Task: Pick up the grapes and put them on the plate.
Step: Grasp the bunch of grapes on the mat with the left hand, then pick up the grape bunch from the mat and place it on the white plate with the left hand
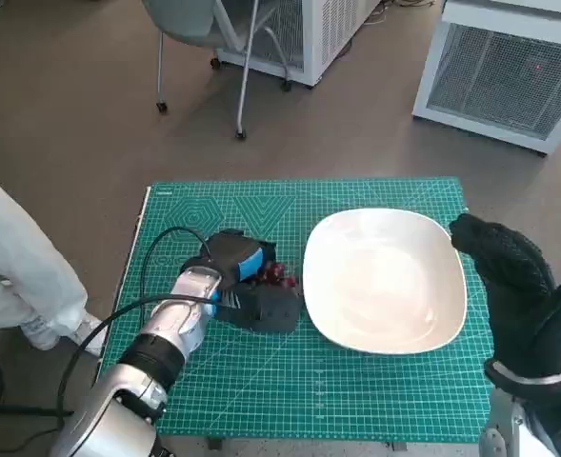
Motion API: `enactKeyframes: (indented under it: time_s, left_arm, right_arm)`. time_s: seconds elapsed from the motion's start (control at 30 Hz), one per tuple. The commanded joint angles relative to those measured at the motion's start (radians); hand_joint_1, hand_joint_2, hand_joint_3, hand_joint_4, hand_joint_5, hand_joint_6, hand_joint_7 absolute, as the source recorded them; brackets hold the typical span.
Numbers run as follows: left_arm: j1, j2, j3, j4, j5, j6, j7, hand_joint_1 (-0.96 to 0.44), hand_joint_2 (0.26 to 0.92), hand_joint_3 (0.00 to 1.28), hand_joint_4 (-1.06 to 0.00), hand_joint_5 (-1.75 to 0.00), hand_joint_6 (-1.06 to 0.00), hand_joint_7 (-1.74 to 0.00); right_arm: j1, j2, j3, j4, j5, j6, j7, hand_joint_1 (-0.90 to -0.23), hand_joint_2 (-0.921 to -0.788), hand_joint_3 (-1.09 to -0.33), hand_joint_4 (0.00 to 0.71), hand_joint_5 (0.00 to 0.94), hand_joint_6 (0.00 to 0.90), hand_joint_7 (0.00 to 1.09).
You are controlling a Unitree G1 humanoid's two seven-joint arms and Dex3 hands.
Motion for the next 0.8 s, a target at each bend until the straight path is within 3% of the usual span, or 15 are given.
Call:
enactKeyframes:
  time_s: [0.03,0.47,0.8]
  left_arm:
    - [-0.005,0.002,0.000,0.017,-0.009,-0.002,-0.008,0.00,0.921,0.18,-0.46,-1.56,-0.65,-0.98]
    - [-0.005,0.015,0.007,0.000,-0.018,-0.008,-0.006,0.00,0.921,0.18,-0.46,-1.57,-0.65,-0.98]
    - [0.014,0.073,0.044,-0.129,-0.038,0.007,-0.050,0.00,0.920,0.18,-0.45,-1.58,-0.65,-0.97]
  right_arm:
    - [0.008,-0.010,-0.002,0.009,0.001,0.014,0.008,-0.491,-0.921,-0.535,0.477,0.000,0.200,0.55]
    - [0.008,-0.009,-0.002,0.012,0.001,0.010,0.009,-0.491,-0.921,-0.535,0.477,0.000,0.197,0.56]
    - [0.010,-0.006,-0.004,0.017,0.003,0.002,0.012,-0.488,-0.921,-0.537,0.476,0.000,0.195,0.56]
